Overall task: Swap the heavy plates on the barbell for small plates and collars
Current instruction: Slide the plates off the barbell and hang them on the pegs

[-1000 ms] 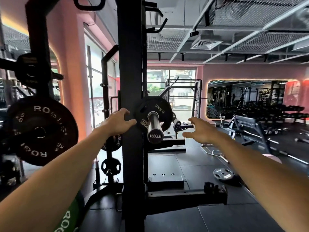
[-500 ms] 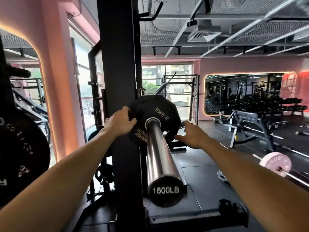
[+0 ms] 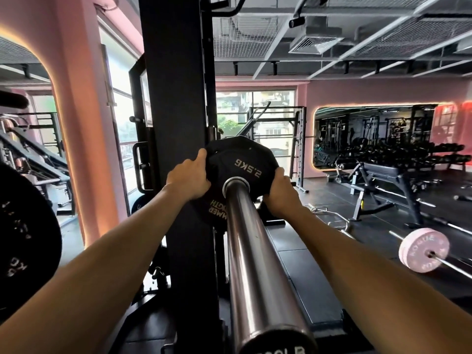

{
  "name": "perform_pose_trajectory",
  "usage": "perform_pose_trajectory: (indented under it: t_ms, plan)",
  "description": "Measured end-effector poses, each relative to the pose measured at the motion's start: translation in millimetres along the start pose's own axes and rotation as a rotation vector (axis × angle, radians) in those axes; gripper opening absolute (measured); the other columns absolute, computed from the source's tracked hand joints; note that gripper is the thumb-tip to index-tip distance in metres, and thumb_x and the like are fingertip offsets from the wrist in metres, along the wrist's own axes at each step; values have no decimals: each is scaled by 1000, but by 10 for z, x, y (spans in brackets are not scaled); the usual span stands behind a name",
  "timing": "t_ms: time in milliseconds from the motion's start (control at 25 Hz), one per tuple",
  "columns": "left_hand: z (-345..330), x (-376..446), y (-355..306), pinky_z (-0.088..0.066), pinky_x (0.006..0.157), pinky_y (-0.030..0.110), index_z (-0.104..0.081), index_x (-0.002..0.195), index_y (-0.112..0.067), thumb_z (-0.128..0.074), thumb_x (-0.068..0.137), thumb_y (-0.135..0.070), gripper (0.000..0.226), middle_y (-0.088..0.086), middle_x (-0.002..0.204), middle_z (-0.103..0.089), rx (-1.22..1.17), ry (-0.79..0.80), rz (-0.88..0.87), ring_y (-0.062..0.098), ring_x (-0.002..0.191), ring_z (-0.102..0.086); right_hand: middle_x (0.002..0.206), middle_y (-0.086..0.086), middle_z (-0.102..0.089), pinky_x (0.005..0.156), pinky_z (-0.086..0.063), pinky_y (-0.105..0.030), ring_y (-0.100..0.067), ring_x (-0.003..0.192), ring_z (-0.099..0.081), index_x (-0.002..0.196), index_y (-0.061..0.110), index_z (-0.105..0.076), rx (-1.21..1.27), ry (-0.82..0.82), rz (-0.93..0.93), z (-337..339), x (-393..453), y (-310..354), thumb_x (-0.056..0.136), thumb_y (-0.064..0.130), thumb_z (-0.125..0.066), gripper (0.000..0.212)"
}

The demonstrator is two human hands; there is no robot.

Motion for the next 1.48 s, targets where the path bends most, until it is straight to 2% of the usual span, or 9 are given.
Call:
perform_pose_trajectory:
  t_ms: [120, 200, 240, 400, 480, 720, 920, 1200, 1480]
  plan:
    - [-79, -109, 69, -50, 70, 41, -26, 129, -23, -62, 83, -20, 58, 12, 90, -62, -65, 88, 49, 33, 75, -65, 111, -21, -53, 70, -39, -38, -40, 96, -58, 124, 7, -30, -4, -5, 59, 110, -52, 108, 86, 1, -50, 44]
    - [-89, -223, 109, -55, 62, 36, -29, 116, -27, -61, 82, -19, 47, 6, 70, -63, -172, 130, 85, 22, 49, -64, 101, -17, -55, 68, -36, -36, -38, 89, -58, 122, 7, -29, -35, 28, 79, 195, -104, 166, 86, 2, -52, 43]
    - [-55, -297, 114, -55, 60, 34, -30, 111, -28, -61, 81, -20, 43, 5, 67, -63, -196, 130, 94, 21, 46, -63, 100, -16, -55, 69, -36, -36, -38, 91, -58, 122, 7, -30, -46, 53, 77, 241, -156, 195, 87, 5, -53, 43]
    - [205, -631, 54, -50, 72, 41, -36, 121, -21, -59, 84, -31, 45, 15, 93, -63, -149, 16, 85, 39, 90, -63, 116, -16, -57, 74, -37, -34, -38, 106, -57, 121, 7, -39, -112, 111, 77, 466, -518, 292, 90, 15, -56, 37]
    - [321, -803, 17, -48, 76, 45, -39, 126, -18, -56, 88, -32, 44, 20, 103, -64, -158, -38, 82, 44, 98, -60, 116, -17, -59, 73, -37, -35, -37, 105, -57, 118, 8, -39, -144, 113, 78, 581, -733, 327, 91, 16, -54, 32]
    - [815, -1617, -162, -47, 74, 42, -48, 112, -11, -53, 86, -24, 29, 22, 96, -63, -222, -101, 68, 44, 92, -59, 112, -19, -60, 72, -39, -35, -38, 102, -59, 121, 7, -38, -221, 86, 111, 1105, -1559, 550, 94, 17, -53, 33]
    - [1363, -2423, -387, -42, 67, 37, -46, 103, -10, -53, 88, -22, 21, 10, 77, -51, -212, -131, 43, 36, 77, -53, 113, -18, -61, 74, -41, -37, -39, 102, -59, 125, 7, -37, -231, 92, 114, 1559, -2410, 727, 95, 20, -53, 36]
    - [2031, -3347, -466, -46, 70, 40, -44, 103, -12, -53, 87, -20, 20, 18, 94, -61, -141, -123, 52, 37, 86, -57, 116, -18, -59, 81, -46, -40, -37, 105, -59, 126, 5, -38, -234, 148, 127, 1992, -3406, 1053, 94, 20, -54, 38]
    - [2868, -3884, 226, -39, 69, 38, -48, 110, -12, -52, 90, -25, 25, 13, 95, -59, -90, -150, 123, 38, 90, -58, 108, -15, -58, 84, -47, -38, -35, 103, -58, 127, 6, -39, -170, 183, 224, 1942, -3806, 2022, 93, 23, -58, 43]
Point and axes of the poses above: each hand's wrist, its own x-axis towards the middle knuckle, its own z-axis out of the back of the hand, y = z × x, the point moved 9 cm from there along x, towards the middle knuckle
